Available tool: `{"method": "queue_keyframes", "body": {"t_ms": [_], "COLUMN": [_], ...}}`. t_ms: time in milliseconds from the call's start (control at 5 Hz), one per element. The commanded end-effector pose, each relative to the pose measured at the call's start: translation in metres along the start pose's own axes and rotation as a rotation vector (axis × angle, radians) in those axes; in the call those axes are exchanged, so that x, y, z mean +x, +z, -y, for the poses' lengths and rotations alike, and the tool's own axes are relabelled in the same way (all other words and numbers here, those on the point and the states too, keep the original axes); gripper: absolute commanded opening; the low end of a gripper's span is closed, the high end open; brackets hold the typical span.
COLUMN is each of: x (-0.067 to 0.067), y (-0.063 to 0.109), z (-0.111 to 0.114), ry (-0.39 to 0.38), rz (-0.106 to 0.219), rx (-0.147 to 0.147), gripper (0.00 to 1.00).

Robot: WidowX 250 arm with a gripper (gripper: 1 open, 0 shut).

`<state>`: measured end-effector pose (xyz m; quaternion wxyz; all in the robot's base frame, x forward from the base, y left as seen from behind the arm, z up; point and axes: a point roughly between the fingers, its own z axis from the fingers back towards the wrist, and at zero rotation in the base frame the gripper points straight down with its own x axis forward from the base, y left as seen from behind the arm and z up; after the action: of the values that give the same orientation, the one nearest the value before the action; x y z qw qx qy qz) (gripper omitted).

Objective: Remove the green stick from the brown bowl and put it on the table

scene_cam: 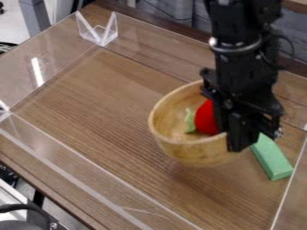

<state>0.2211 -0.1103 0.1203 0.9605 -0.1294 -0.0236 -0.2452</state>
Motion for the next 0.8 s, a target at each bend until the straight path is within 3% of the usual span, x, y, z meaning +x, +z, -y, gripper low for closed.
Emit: {"method": "queue_keyframes", "body": {"t_ms": [0,600], "x": [0.013,0.015], "y": [0.012,-0.012], "z": [0.007,0.028], "ry": [-0.052,-0.182], "rz": [0.072,0.067], "rx": [0.014,0.002], "gripper": [0.0,0.0]}}
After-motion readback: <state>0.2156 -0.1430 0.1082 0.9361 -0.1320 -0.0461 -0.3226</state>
